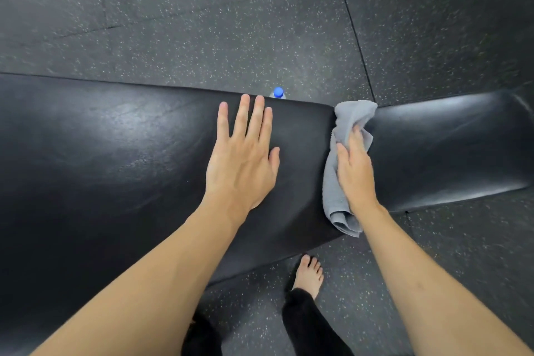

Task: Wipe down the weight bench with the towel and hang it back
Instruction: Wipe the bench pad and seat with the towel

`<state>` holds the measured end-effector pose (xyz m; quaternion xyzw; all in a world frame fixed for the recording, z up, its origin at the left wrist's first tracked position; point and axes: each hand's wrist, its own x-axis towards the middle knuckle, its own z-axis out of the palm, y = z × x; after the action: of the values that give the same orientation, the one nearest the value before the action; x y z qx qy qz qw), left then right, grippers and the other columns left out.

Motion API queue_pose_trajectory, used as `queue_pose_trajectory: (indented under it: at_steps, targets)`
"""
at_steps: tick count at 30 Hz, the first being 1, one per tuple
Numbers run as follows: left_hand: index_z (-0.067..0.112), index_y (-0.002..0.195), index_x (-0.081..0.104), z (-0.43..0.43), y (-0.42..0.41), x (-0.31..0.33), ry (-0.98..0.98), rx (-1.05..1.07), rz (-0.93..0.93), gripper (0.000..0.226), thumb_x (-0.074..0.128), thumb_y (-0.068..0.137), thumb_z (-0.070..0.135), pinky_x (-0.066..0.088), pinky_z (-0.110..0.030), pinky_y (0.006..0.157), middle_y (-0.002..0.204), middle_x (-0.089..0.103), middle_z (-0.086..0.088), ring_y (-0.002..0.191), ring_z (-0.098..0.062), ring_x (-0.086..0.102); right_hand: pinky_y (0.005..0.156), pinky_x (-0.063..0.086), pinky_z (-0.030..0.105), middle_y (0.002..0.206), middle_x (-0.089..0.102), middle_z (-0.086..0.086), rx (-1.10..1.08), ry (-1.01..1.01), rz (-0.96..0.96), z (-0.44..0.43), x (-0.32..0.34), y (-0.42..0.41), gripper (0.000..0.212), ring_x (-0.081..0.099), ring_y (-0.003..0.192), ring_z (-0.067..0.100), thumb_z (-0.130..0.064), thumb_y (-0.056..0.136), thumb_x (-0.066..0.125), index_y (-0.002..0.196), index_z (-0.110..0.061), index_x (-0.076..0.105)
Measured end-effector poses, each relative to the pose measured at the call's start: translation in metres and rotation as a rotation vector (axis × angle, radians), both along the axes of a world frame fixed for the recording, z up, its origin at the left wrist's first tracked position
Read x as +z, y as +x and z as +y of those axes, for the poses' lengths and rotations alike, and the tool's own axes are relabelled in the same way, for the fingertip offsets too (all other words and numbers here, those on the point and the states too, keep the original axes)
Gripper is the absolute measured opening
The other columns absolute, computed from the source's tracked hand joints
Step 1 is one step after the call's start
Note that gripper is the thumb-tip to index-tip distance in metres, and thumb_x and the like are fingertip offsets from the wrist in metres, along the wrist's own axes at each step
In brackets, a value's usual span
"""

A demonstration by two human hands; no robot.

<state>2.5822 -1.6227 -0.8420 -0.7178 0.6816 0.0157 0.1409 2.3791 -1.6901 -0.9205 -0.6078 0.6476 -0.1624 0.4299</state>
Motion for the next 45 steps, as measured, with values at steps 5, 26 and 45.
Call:
queue_pose_trajectory:
  at_steps: [5, 26, 45]
  targets:
    - [0.002, 0.162, 0.007, 0.000, -0.001, 0.000, 0.007, -0.002, -0.030, 0.066, 0.010, 0.107, 0.039, 0.006, -0.060, 0.128, 0.173, 0.007, -0.018, 0.161, -0.034, 0.005, 0.126, 0.002, 0.029, 0.169, 0.014, -0.001, 0.234, -0.115, -0.172, 0.015, 0.029, 0.082, 0.056, 0.004, 0.157, 0.013, -0.026, 0.106, 0.033, 0.160, -0.017, 0.019]
    - [0.000, 0.158, 0.029, -0.004, -0.011, -0.005, -0.109, 0.110, -0.002, 0.068, 0.023, 0.101, 0.035, 0.011, -0.056, 0.128, 0.169, 0.027, -0.015, 0.158, -0.031, 0.023, 0.122, 0.015, 0.016, 0.165, 0.015, -0.025, 0.245, -0.233, -0.183, 0.075, -0.003, -0.025, 0.055, 0.014, 0.155, 0.006, -0.043, 0.106, 0.036, 0.155, -0.049, 0.011]
    - [0.004, 0.161, 0.021, -0.051, -0.147, -0.075, 0.011, 0.107, 0.008, 0.075, 0.031, 0.100, 0.045, 0.010, -0.061, 0.126, 0.171, 0.017, -0.019, 0.159, -0.039, 0.013, 0.126, 0.010, 0.052, 0.169, 0.019, 0.009, 0.646, -0.380, 0.610, -0.100, -0.050, -0.135, 0.055, 0.011, 0.157, 0.029, -0.027, 0.106, 0.040, 0.158, -0.013, 0.031]
